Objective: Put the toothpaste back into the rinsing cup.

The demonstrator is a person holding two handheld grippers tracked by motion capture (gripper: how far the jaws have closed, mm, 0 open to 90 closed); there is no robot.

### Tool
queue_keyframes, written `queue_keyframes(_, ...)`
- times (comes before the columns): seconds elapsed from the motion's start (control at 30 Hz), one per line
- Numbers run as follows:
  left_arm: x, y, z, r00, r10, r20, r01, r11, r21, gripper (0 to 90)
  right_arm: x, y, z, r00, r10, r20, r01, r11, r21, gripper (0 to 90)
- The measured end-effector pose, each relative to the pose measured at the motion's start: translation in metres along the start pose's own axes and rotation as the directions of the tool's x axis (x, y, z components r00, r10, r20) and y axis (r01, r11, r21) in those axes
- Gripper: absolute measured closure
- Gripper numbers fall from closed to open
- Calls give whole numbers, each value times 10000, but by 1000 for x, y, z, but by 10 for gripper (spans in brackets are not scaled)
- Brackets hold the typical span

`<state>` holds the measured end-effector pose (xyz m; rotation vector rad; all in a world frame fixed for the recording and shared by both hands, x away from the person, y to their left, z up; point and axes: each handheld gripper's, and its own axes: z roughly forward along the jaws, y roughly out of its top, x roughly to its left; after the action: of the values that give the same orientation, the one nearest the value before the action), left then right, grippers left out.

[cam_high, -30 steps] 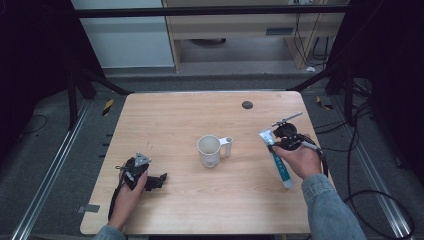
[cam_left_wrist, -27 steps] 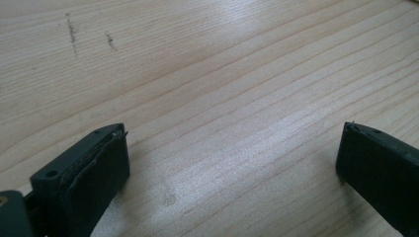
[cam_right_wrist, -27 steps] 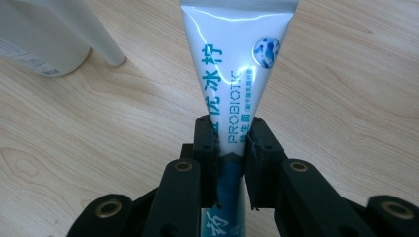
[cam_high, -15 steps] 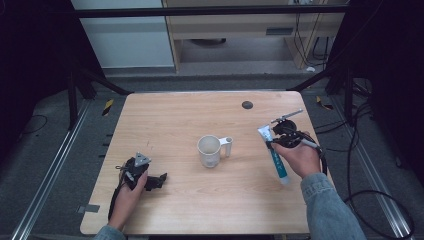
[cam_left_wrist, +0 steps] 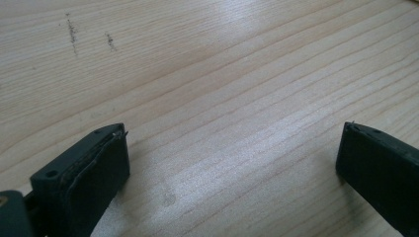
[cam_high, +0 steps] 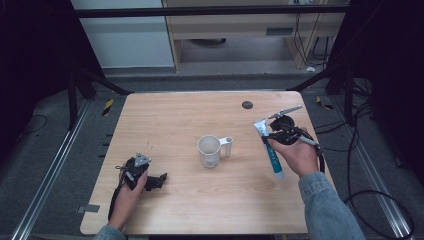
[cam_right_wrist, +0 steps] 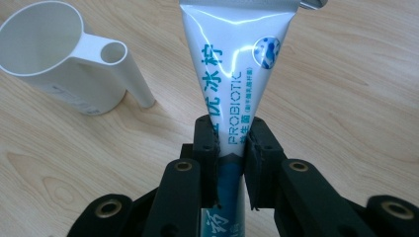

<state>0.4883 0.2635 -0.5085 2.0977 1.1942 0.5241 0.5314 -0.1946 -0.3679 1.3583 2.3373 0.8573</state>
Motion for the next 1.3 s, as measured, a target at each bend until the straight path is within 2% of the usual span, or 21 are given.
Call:
queue_keyframes(0.57, 0, 0, 0, 10000, 1, 1, -1, 10000, -1, 0, 16, 13, -9, 9996, -117, -241, 99, 9970, -767, 775)
queue_keyframes(0.73, 0, 0, 0, 10000, 1, 1, -1, 10000, -1, 0, 25, 17, -9, 9990, -278, -352, 241, 9945, -1022, 775)
queue_keyframes(1.1, 0, 0, 0, 10000, 1, 0, -1, 10000, -2, 0, 47, 27, -10, 9983, -255, -524, 169, 9872, -1585, 774)
queue_keyframes(1.3, 0, 0, 0, 10000, 4, 0, -4, 10000, 1, 0, 60, 32, -9, 9976, -343, -603, 235, 9848, -1721, 774)
